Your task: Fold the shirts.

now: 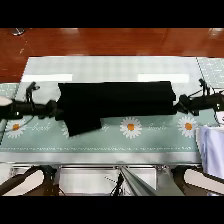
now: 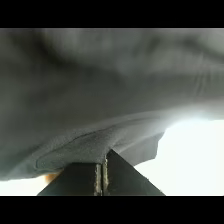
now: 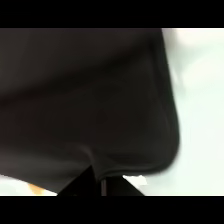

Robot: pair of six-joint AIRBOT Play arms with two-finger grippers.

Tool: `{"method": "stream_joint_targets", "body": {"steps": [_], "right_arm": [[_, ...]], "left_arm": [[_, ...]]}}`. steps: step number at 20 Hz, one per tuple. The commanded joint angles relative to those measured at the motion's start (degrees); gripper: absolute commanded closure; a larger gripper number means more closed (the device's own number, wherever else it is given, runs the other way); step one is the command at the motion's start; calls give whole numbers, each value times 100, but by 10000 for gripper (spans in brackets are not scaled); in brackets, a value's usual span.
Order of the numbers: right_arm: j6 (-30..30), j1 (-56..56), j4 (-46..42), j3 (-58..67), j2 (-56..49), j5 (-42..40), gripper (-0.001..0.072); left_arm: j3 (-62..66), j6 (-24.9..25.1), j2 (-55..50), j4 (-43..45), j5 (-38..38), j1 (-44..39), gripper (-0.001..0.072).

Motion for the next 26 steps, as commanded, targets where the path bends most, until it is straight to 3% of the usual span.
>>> {"method": "stream_joint_targets", "body": {"steps": [1, 6, 10, 15, 16, 17, 18, 19, 21, 23, 24, 26], "right_arm": [[-87, 11, 601, 839, -632, -98, 692], [-105, 37, 1123, 1851, -1460, -122, 692], [-105, 278, 1139, 2347, -2052, -367, 692], [31, 343, 1244, 2625, -2479, -586, 691], [17, 334, 1255, 2629, -2474, -590, 631], [7, 293, 1259, 2675, -2472, -501, 390], [-105, 223, 1239, 2780, -2472, -249, 146], [-243, 118, 1178, 2920, -2472, 57, 117], [-133, -192, 702, 3237, -2470, 570, 117], [435, -527, -44, 3281, -2476, 859, 117], [566, -601, -365, 3228, -2476, 914, 114], [481, -625, -546, 3082, -2494, 831, 108]], "left_arm": [[1331, -507, -1016, 72, 192, -380, 677], [3132, -1434, -2437, 74, 160, -496, 677], [4162, -1491, -3370, 66, -404, -540, 677], [4472, -1517, -3738, 59, -330, -634, 671], [4476, -1510, -3731, 57, -243, -632, 555], [4546, -1384, -3729, 57, -341, -608, 238], [4717, -1213, -3729, 96, -688, -535, 6], [4929, -1239, -3729, 334, -1043, -417, 7], [5198, -1757, -3585, 1309, -1639, -85, 7], [5012, -1886, -3244, 2422, -2002, 214, 7], [4682, -1801, -3014, 2719, -1945, 313, 7], [3810, -901, -2490, 1788, -1646, 369, 7]]}}
